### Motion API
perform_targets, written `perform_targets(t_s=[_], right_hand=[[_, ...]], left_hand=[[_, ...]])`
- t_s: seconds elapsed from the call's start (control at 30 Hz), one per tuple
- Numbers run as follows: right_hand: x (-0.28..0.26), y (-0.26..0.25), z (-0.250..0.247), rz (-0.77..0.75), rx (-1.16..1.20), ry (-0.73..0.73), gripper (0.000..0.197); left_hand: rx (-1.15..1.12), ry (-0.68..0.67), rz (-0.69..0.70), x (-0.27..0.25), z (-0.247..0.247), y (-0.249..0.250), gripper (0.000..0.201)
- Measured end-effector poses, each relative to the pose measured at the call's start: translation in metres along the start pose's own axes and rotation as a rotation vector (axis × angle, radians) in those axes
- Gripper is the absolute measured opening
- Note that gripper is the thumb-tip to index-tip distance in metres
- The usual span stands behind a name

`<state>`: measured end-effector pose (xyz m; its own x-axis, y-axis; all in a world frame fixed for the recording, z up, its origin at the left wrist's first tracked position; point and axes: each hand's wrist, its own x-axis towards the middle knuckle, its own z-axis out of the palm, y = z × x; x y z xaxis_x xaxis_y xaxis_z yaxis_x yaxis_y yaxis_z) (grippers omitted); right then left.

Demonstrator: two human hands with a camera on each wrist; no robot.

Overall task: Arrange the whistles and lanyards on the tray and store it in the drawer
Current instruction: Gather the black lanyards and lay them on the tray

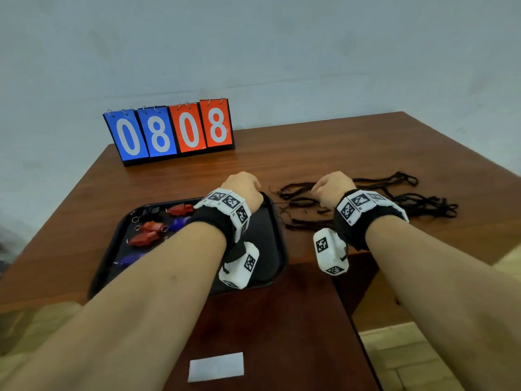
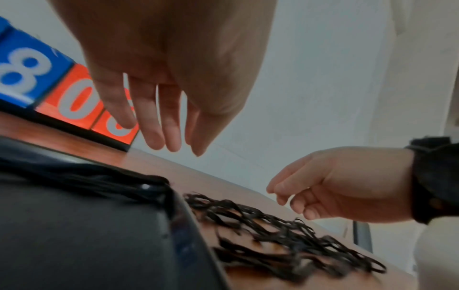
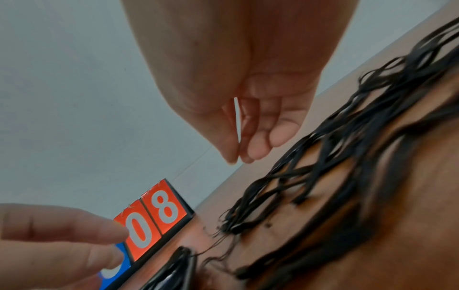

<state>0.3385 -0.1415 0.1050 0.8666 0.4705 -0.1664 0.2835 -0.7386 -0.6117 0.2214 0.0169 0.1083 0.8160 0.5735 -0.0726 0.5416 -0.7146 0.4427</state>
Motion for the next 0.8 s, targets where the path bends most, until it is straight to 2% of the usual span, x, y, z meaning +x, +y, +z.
perform_targets(t_s=[0.1, 0.27, 0.4, 0.5, 0.57, 0.8], right_hand=[[-0.009, 0.027, -0.014, 0.033, 0.016, -0.027, 0.023], [-0.018, 0.053, -0.023, 0.039, 0.0, -0.074, 0.024], [-0.016, 0.061, -0.02, 0.041, -0.043, -0.115, 0.023], [-0.012, 0.066, -0.015, 0.025, -0.079, -0.13, 0.024], [-0.009, 0.067, -0.013, 0.014, -0.113, -0.146, 0.025], [0.008, 0.067, -0.002, -0.02, -0.356, -0.161, 0.028]], left_hand=[[-0.023, -0.068, 0.056, -0.004, 0.024, 0.031, 0.01], [-0.022, -0.214, 0.08, -0.001, 0.053, 0.057, 0.023], [0.038, -0.269, 0.105, 0.006, 0.07, 0.068, 0.029], [0.115, -0.312, 0.098, 0.013, 0.08, 0.075, 0.016], [0.182, -0.319, 0.085, 0.018, 0.085, 0.079, 0.001], [0.241, -0.301, 0.081, 0.025, 0.097, 0.08, 0.008]])
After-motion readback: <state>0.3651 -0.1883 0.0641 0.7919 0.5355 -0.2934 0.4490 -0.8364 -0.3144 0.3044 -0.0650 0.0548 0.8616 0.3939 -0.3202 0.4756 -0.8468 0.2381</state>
